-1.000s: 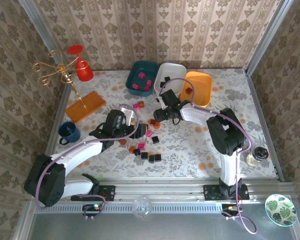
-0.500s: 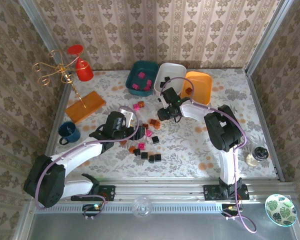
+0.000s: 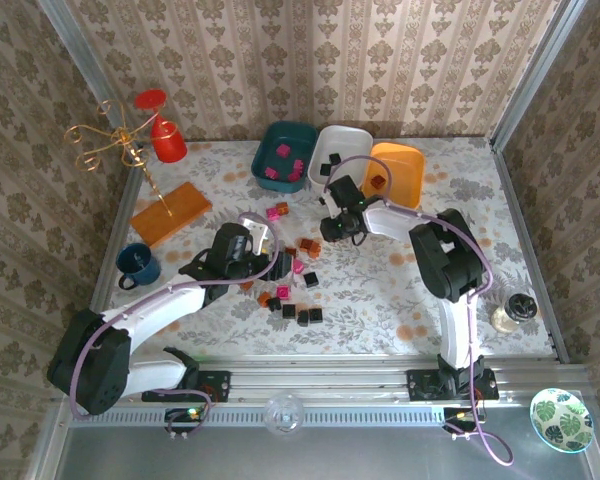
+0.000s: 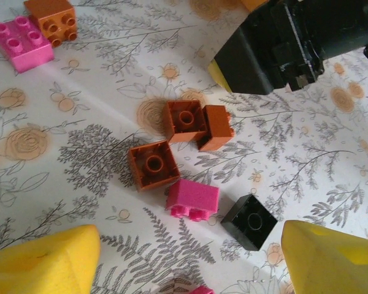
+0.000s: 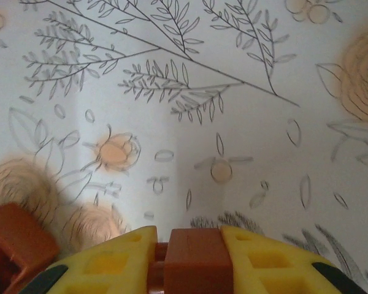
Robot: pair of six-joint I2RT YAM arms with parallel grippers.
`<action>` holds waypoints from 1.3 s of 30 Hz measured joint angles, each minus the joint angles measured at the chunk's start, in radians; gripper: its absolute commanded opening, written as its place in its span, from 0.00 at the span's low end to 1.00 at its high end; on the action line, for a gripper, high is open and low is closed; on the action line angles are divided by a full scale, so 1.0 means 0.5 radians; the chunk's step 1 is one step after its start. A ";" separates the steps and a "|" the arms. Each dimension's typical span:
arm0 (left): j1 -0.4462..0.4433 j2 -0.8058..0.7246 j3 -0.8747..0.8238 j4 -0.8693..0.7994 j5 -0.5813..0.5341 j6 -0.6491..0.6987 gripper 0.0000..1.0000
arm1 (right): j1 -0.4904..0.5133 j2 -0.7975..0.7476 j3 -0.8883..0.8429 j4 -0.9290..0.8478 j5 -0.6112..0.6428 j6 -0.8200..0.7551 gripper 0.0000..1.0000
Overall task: Sort the legos into containers by color
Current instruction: Pick up the lego from the center of the table, then place the lego in the container, then pick up the lego from the center of the table.
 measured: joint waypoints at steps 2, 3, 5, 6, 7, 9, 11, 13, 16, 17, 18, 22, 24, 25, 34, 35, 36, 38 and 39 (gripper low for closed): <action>-0.014 0.001 -0.013 0.050 0.052 0.000 0.78 | -0.043 -0.149 -0.113 0.048 -0.050 0.040 0.28; -0.028 0.001 -0.021 0.083 0.078 0.000 0.78 | -0.076 -0.230 -0.168 0.085 -0.081 0.063 0.27; -0.069 0.002 -0.031 0.146 0.117 0.001 0.78 | -0.164 -0.390 -0.261 0.180 -0.138 0.128 0.27; -0.095 0.004 -0.031 0.172 0.128 0.001 0.78 | -0.225 -0.466 -0.298 0.237 -0.162 0.170 0.27; -0.123 0.006 -0.032 0.209 0.130 0.003 0.78 | -0.279 -0.520 -0.321 0.287 -0.176 0.209 0.27; -0.182 0.018 -0.038 0.305 0.117 0.017 0.77 | -0.400 -0.590 -0.339 0.387 -0.184 0.296 0.27; -0.233 0.050 -0.043 0.409 0.082 0.031 0.77 | -0.503 -0.601 -0.339 0.478 -0.183 0.381 0.26; -0.271 0.099 -0.043 0.519 0.040 0.033 0.77 | -0.605 -0.577 -0.327 0.520 -0.170 0.484 0.26; -0.292 0.197 -0.043 0.706 -0.027 0.029 0.76 | -0.717 -0.453 -0.213 0.508 -0.102 0.626 0.26; -0.294 0.248 -0.043 0.790 -0.046 0.029 0.76 | -0.739 -0.393 -0.155 0.506 -0.066 0.664 0.27; -0.294 0.304 -0.043 0.876 -0.060 0.029 0.75 | -0.753 -0.329 -0.090 0.497 -0.031 0.692 0.28; -0.296 0.500 -0.043 1.174 -0.085 0.027 0.75 | -0.758 -0.086 0.193 0.408 0.095 0.752 0.37; -0.296 0.571 -0.041 1.266 -0.095 0.019 0.75 | -0.758 0.017 0.320 0.355 0.149 0.761 0.42; -0.296 0.587 -0.038 1.278 -0.100 0.014 0.75 | -0.758 0.047 0.365 0.323 0.164 0.758 0.47; -0.285 0.493 0.075 0.946 -0.182 0.091 0.80 | -0.699 -0.230 0.151 0.258 0.245 0.655 0.70; -0.275 0.444 0.082 0.838 -0.185 0.103 0.81 | -0.654 -0.359 0.022 0.275 0.247 0.626 0.71; -0.254 0.394 0.095 0.716 -0.190 0.111 0.81 | -0.595 -0.482 -0.096 0.291 0.249 0.603 0.72; -0.178 0.306 0.118 0.490 -0.173 0.114 0.81 | -0.413 -0.726 -0.329 0.346 0.253 0.552 0.74; -0.118 0.259 0.118 0.401 -0.153 0.114 0.81 | -0.309 -0.824 -0.430 0.385 0.250 0.522 0.75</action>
